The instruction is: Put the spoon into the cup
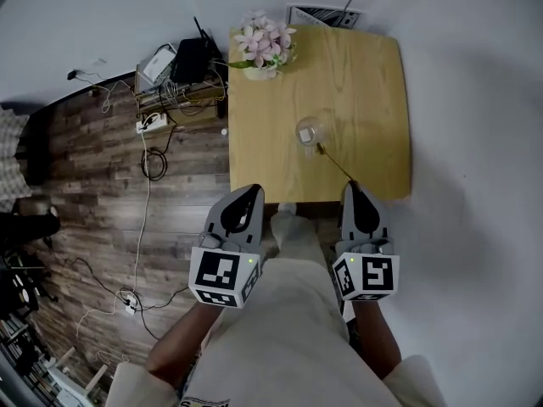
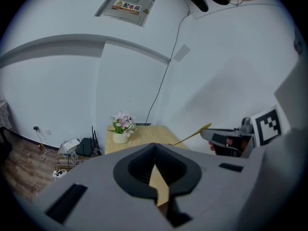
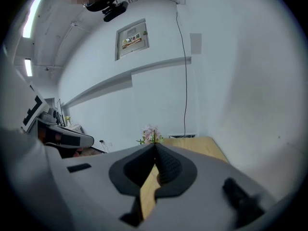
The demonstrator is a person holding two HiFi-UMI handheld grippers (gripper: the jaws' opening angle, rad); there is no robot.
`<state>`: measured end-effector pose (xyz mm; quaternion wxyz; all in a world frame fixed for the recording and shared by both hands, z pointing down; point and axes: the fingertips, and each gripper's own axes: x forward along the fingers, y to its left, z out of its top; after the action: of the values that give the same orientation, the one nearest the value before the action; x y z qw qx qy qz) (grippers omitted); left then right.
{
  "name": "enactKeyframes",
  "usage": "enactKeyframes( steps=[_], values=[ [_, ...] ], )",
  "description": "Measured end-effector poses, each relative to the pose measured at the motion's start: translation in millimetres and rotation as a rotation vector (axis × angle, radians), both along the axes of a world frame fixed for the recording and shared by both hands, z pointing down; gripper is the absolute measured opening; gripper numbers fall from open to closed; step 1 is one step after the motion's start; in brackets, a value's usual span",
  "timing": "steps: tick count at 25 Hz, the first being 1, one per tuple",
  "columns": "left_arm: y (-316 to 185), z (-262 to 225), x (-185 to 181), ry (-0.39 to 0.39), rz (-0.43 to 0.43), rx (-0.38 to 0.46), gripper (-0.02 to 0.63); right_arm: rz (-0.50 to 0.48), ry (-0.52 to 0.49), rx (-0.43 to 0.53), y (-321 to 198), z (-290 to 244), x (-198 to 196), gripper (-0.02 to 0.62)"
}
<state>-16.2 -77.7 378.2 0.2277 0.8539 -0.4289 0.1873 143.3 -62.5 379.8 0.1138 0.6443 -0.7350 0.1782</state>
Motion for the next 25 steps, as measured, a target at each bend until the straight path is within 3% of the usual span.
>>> enactKeyframes(
  steps=[15,25],
  values=[
    [-6.8,39.7,16.4,-0.038,-0.092,-0.058,0.011,-0.095,-0.021,-0.074,-43.3,70.6,13.3,0.031],
    [-23.8,60.3,14.6,-0.068,-0.112,-0.079,0.011,-0.103,-0.033,-0.126,-57.3,111.8,12.0,0.031]
  ],
)
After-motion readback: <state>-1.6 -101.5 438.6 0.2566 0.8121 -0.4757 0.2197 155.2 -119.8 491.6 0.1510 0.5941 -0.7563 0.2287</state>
